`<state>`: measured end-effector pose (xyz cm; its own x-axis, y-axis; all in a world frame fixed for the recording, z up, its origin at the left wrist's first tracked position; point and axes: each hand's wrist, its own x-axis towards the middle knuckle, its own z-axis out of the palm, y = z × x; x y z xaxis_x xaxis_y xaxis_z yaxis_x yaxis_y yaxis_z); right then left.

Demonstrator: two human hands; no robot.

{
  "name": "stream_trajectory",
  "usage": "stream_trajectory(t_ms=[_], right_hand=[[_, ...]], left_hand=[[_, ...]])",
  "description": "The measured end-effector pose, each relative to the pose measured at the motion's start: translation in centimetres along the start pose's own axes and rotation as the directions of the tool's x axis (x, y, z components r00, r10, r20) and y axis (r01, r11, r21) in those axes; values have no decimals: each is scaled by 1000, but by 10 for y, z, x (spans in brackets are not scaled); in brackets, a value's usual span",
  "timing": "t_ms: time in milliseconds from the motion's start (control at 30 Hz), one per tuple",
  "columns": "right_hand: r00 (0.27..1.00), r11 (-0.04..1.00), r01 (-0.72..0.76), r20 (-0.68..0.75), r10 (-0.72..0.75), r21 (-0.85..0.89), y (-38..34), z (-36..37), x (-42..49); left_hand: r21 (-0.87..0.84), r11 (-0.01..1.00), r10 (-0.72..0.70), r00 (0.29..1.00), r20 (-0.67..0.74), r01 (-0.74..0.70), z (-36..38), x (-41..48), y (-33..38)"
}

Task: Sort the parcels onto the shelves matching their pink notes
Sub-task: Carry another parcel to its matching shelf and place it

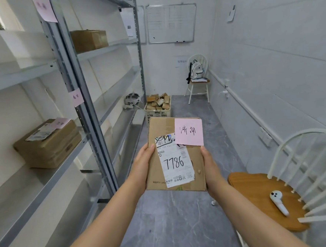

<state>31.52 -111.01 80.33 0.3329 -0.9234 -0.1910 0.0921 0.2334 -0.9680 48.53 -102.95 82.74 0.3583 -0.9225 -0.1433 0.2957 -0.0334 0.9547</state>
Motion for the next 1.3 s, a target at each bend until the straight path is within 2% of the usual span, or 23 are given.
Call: stream_trajectory(t_ms=[233, 367, 567, 767, 900, 1133, 1300], right_hand=[[1000, 1000, 9, 0, -9, 4, -19, 22, 69], [1000, 1000, 14, 25, -15, 12, -23, 34, 107], [992, 1000, -25, 124, 26, -6, -34, 62, 169], [951, 996, 64, 307, -44, -55, -71, 103, 246], [914, 996, 82, 401, -66, -23, -89, 133, 281], [825, 999, 39, 564, -30, -4, -101, 178, 320], [710, 998, 59, 704, -27, -22, -116, 227, 320]], left_hand=[[9, 1000, 1, 1000, 15, -2, -9, 72, 21], [15, 1000, 14, 999, -31, -13, -20, 101, 26], [-8, 1000, 28, 990, -137, -30, -35, 147, 38], [-44, 991, 107, 955, -275, -124, -49, 185, 74], [-23, 975, 199, 907, -371, -223, -63, 208, 91], [51, 958, 259, 779, -571, -281, -80, 219, 112], [75, 935, 303, 670, -678, -347, -95, 203, 136]])
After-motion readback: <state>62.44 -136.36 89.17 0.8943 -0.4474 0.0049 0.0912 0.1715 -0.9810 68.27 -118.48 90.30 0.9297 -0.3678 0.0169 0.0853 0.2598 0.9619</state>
